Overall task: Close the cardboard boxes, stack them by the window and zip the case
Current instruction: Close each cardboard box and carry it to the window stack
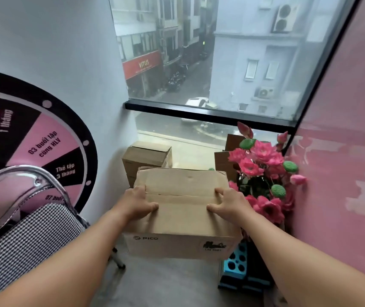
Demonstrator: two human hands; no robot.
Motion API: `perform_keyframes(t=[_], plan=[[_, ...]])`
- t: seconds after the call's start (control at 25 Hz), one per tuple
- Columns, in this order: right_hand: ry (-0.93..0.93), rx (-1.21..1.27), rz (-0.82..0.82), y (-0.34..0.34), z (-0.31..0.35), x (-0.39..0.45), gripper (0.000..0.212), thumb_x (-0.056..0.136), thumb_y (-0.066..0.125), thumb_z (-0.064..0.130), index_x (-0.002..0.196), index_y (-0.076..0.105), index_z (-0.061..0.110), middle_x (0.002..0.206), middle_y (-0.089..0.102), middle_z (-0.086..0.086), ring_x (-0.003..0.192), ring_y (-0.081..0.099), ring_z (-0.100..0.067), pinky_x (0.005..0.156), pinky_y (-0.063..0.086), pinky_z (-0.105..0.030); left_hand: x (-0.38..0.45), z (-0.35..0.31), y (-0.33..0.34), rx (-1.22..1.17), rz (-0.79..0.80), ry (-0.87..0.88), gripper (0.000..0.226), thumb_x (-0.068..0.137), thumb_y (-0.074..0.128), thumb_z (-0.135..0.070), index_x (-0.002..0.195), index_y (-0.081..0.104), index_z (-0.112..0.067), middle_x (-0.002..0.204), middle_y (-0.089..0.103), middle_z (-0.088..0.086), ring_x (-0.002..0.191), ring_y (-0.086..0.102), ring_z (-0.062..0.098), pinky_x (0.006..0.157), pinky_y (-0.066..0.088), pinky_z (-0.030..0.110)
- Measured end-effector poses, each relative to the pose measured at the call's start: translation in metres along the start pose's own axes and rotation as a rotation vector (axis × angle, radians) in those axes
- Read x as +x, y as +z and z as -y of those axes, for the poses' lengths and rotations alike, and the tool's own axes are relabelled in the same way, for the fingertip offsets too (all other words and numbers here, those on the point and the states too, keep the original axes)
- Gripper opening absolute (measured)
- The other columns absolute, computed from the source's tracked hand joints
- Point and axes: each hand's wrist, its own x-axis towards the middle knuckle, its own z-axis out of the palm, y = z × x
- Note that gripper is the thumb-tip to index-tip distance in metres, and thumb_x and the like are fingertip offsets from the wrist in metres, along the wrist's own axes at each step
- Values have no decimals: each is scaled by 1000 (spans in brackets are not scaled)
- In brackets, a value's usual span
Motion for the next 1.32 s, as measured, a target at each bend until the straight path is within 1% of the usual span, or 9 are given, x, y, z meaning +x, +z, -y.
perform_keyframes(t=[0.24,0.36,0.56,0.72,0.8,0.96,1.08,1.2,1.32], plan=[[20,-21,-6,-13,29,150,62,82,73,46,136,57,19,134,62,-7,124,56,-29,99,45,-34,160,4,-21,-41,29,14,40,75,72,-47,98,55,-19,106,65,7,107,59,29,83,47,32],[73,-2,-26,-19,46,218,65,81,74,45,138,56,19,135,62,-7,124,56,-29,100,45,-35,239,5,-33,-52,50,39,44,75,72,-47,105,58,-19,110,65,8,108,60,29,91,49,35],[130,56,-53,-30,57,317,73,80,74,47,143,52,19,138,60,-6,126,55,-28,102,45,-38,360,-2,-49,-10,72,105,41,81,69,-41,111,56,-17,110,63,6,107,58,27,76,38,29],[166,81,-77,-33,43,393,64,78,75,46,133,60,17,130,65,-6,118,59,-28,97,47,-39,447,-16,-45,-27,78,125,44,83,68,-38,120,56,-18,119,62,5,112,57,27,81,40,29],[183,96,-87,-31,29,434,60,76,75,46,128,62,16,125,67,-7,114,60,-29,92,48,-39,488,-23,-35,-38,71,126,51,83,71,-36,128,54,-18,126,62,5,118,55,28,86,40,28],[249,141,-32,-20,-6,508,79,78,75,45,147,47,21,140,56,-9,128,52,-29,103,43,-37,566,-36,-3,-17,119,101,53,83,70,-27,133,54,-21,132,61,5,122,54,27,94,42,29],[303,144,-10,-8,-29,547,85,77,77,45,151,43,23,143,51,-9,132,49,-29,106,41,-36,604,-37,23,-21,159,81,52,82,70,-20,133,56,-24,132,61,3,121,54,26,94,42,27],[359,148,12,18,-53,582,87,74,80,45,151,44,26,138,51,-9,127,53,-27,106,40,-32,642,-28,57,-33,201,69,52,79,71,-17,128,57,-26,129,64,1,117,56,25,85,40,22],[418,112,69,49,-77,607,88,74,80,45,151,42,29,130,48,-8,120,55,-27,101,42,-31,670,-14,99,-35,276,55,60,75,68,-14,132,54,-27,127,64,1,119,57,24,88,43,22]])
